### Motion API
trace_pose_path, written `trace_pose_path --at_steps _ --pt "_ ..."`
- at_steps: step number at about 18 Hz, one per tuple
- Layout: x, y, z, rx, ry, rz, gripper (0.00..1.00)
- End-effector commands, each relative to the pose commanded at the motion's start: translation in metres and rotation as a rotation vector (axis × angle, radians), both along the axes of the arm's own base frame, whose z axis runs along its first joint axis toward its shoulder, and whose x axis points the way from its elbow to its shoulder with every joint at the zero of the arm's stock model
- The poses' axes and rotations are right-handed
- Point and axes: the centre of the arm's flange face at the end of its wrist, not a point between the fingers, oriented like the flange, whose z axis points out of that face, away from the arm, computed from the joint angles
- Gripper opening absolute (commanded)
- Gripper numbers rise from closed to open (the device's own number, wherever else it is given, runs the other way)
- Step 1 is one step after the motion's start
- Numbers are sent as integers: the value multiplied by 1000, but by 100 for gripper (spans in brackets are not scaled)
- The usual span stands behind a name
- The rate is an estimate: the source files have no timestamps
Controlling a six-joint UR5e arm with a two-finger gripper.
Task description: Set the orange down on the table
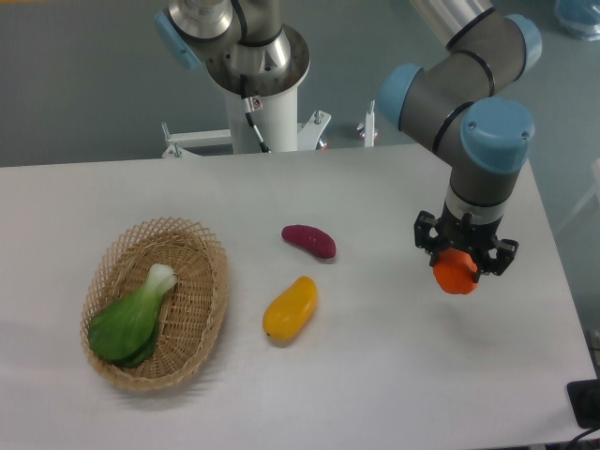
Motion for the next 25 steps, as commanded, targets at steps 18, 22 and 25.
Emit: trace_pose_path --at_steps 18,22,25 --pt "0 1 -4 -3 -7 2 61" --pt "1 2 -5 2 -13 30 61" --pt "4 4 -8 5 -23 46 61"
